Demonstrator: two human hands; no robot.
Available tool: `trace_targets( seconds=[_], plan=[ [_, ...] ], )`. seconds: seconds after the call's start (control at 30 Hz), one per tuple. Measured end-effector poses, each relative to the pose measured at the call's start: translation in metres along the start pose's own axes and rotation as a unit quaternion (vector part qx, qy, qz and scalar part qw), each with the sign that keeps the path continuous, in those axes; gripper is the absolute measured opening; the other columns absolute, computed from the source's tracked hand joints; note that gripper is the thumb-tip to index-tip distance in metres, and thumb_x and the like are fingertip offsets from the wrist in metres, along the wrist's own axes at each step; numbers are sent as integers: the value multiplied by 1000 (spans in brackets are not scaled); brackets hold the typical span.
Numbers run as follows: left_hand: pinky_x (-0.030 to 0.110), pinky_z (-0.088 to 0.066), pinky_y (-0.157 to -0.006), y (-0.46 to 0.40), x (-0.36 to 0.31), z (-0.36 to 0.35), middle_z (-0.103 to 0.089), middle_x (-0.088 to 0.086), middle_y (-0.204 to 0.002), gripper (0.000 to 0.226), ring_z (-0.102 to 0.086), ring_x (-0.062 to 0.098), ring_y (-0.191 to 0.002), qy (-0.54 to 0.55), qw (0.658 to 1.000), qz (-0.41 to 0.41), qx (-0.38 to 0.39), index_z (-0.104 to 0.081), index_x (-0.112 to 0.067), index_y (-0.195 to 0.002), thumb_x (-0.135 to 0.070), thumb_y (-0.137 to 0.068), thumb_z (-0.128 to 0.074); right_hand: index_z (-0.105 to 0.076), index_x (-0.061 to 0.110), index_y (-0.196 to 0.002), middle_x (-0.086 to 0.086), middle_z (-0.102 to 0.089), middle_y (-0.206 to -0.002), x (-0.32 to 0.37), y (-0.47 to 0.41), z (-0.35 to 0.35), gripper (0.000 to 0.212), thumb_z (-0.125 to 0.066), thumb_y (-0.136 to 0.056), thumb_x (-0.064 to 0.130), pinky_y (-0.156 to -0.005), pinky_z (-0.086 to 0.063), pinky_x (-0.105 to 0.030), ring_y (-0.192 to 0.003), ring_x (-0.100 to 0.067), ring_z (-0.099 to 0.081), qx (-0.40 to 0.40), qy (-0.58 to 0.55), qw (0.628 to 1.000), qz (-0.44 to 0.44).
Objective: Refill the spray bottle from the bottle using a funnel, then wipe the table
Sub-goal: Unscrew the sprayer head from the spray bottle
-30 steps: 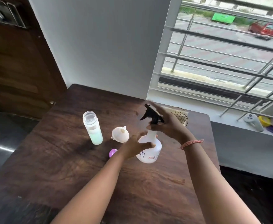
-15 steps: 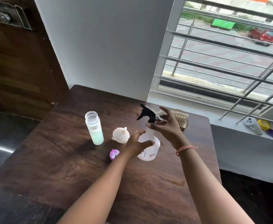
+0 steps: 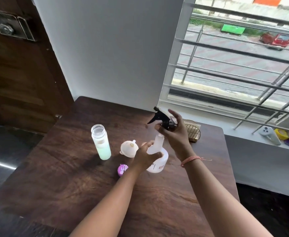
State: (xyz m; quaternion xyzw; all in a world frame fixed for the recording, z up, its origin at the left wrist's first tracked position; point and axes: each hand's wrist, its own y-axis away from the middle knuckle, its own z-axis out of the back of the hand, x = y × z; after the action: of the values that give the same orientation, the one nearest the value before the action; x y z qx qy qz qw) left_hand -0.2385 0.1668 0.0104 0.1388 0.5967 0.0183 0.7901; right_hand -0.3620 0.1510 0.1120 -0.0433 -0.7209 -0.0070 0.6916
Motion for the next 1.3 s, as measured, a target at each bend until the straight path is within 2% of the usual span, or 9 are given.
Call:
trace_targets(
  seconds=[0.13,0.23,0.43,0.53,0.77,0.9,1.0,1.1,1.3],
  plan=[
    [33,-43,-98,-6,14,0,-49,-10,-125,44,-52,12,-113,-23,1000,2,4,-56,-36,-113,-41,-74,-75,-45,20,-133,-14,-70,-99,15,-8,7,66,-73,-78,-4,-83,-56,-34,-86,-21,-68,-28,-53,998,19],
    [29,-36,-98,-9,21,-9,-42,-19,-124,45,-44,7,-112,-90,996,6,19,-53,-36,-120,-44,-80,-71,-47,10,-130,-14,-65,-96,28,-13,5,55,-69,-82,-6,-77,-59,-43,-82,-27,-66,-21,-79,996,38],
    [17,-25,-95,-15,25,-27,-39,-7,-136,44,-40,13,-124,-129,990,-26,-50,-53,-22,-122,-28,-82,-71,-52,-4,-116,-8,-61,-83,42,-18,6,36,-64,-83,-11,-69,-57,-40,-68,-23,-59,3,-83,994,71],
    [15,-25,-91,-22,23,-32,-38,-3,-136,48,-42,17,-122,-147,986,-23,-71,-52,-19,-122,-26,-80,-73,-53,0,-113,-12,-59,-83,45,-15,8,38,-64,-79,-12,-66,-52,-34,-68,-25,-55,24,-170,983,64],
    [26,-32,-108,-31,23,-44,-28,5,-131,66,-43,20,-122,-139,987,24,-72,-43,-20,-128,-30,-73,-78,-46,6,-112,-14,-57,-79,49,-15,8,53,-47,-64,-16,-56,-35,-26,-59,-18,-47,56,-363,930,10],
    [33,-36,-108,-34,21,-47,-28,2,-128,64,-42,20,-122,-135,987,49,-75,-43,-24,-122,-36,-70,-78,-42,9,-117,-11,-51,-70,53,-17,11,63,-49,-59,-13,-53,-37,-22,-58,-17,-48,61,-383,922,-12],
    [34,-36,-108,-36,23,-48,-28,2,-127,64,-39,19,-123,-123,988,56,-78,-42,-24,-121,-37,-70,-78,-48,-6,-117,-10,-48,-70,64,-16,14,58,-50,-59,-12,-55,-39,-21,-60,-15,-47,77,-384,920,-7],
    [34,-35,-107,-37,23,-49,-32,3,-128,66,-38,21,-124,-117,987,70,-85,-40,-24,-123,-36,-69,-79,-30,-18,-130,-11,-48,-76,76,-15,20,70,-49,-63,-12,-59,-42,-20,-65,-16,-49,96,-377,921,-4],
    [32,-36,-106,-39,19,-50,-36,7,-132,67,-41,23,-125,-125,984,88,-95,-40,-21,-127,-34,-72,-77,-40,6,-120,-12,-50,-81,88,-19,31,77,-72,-51,-3,-61,-40,-23,-67,-17,-48,169,-387,905,48]
  ],
)
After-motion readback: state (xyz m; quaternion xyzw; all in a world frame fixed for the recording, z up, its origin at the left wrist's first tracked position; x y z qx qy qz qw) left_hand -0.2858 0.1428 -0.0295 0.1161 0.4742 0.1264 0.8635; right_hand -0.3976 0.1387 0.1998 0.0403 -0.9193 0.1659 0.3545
